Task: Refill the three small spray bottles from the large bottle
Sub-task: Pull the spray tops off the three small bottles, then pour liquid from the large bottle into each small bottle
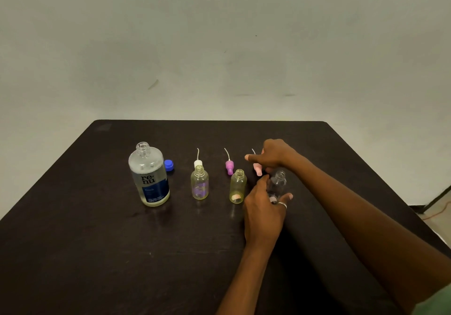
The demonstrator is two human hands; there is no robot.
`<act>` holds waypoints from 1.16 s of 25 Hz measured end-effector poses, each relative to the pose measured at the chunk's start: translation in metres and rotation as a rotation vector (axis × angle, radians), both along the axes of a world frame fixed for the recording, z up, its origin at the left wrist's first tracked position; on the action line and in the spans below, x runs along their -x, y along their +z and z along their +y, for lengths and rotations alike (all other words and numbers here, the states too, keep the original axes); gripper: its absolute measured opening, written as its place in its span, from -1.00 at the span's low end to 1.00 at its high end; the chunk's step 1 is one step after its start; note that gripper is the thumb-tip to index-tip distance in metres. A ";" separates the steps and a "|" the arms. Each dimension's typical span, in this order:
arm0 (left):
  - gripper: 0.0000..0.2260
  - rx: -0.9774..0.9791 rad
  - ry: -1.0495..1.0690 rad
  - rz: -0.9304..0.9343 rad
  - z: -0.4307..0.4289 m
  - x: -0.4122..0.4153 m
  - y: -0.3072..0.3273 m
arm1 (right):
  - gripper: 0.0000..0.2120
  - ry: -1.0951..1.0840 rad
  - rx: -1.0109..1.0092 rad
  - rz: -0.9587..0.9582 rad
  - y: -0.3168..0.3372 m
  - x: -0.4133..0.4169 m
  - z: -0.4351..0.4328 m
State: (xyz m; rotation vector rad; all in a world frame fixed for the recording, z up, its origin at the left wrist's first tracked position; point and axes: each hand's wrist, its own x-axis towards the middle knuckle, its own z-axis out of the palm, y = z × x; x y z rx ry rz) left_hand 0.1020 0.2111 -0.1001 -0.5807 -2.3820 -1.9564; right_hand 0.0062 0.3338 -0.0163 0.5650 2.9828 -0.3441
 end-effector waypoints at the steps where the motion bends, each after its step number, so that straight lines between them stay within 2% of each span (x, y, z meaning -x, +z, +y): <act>1: -0.50 0.008 0.001 -0.010 0.000 0.000 0.000 | -0.45 -0.006 0.009 -0.002 0.004 -0.002 0.000; 4: -0.42 0.059 0.019 -0.029 -0.003 -0.003 -0.003 | -0.45 -0.007 0.003 0.027 0.021 -0.011 -0.001; 8: -0.35 0.114 0.041 -0.050 -0.027 -0.015 -0.002 | -0.46 0.038 -0.172 0.169 0.057 -0.030 -0.016; 12: -0.46 0.188 0.088 0.022 -0.071 -0.027 0.000 | -0.59 0.106 -0.195 0.334 0.086 -0.046 -0.064; 15: -0.61 0.265 0.171 0.086 -0.114 -0.023 0.005 | -0.67 0.246 -0.069 0.414 0.103 -0.064 -0.117; 18: -0.68 0.342 0.274 0.129 -0.156 -0.006 0.012 | -0.71 0.317 0.179 0.433 0.095 -0.073 -0.169; 22: -0.78 0.385 0.343 0.161 -0.194 0.012 0.016 | -0.44 0.258 0.327 0.403 0.051 -0.067 -0.221; 26: -0.94 0.423 0.290 0.137 -0.207 0.015 0.010 | -0.32 0.167 0.428 0.440 0.010 -0.053 -0.255; 29: -0.88 0.408 0.271 0.090 -0.210 0.016 0.008 | -0.23 0.082 0.516 0.506 -0.012 -0.036 -0.266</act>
